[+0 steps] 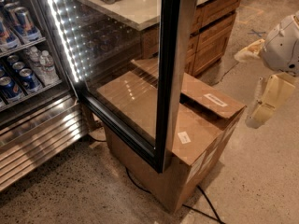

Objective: Close right fridge door

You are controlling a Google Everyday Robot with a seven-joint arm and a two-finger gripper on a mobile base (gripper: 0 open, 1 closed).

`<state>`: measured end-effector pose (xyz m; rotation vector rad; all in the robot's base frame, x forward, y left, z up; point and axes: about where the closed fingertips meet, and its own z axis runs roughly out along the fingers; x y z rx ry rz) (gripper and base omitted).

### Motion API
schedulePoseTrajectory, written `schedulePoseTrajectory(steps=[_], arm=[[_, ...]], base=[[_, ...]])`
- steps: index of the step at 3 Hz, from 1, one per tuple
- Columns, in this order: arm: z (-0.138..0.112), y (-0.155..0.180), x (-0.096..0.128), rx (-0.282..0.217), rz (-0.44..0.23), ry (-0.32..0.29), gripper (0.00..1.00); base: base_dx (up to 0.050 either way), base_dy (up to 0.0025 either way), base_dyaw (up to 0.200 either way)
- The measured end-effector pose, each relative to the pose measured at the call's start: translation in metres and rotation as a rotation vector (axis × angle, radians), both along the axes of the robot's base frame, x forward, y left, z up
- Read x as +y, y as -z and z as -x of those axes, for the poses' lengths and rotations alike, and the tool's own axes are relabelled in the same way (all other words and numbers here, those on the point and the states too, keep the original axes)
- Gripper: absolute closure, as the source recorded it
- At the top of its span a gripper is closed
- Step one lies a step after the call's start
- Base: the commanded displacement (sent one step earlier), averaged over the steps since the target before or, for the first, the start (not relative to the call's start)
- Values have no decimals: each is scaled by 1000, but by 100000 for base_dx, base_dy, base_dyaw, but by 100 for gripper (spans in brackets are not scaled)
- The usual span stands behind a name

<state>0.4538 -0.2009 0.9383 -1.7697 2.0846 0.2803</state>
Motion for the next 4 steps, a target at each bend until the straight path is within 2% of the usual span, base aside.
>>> schedulePoseTrajectory(steps=[1,2,3,4], arm=[[-20,-12,-1,15,7,14,0],[-98,-47,4,9,32,89,0],[-117,-54,9,-58,8,105,0],[-117,-54,9,-58,8,105,0]], base=[[0,0,0],[0,0,0],[0,0,0],[0,0,0]])
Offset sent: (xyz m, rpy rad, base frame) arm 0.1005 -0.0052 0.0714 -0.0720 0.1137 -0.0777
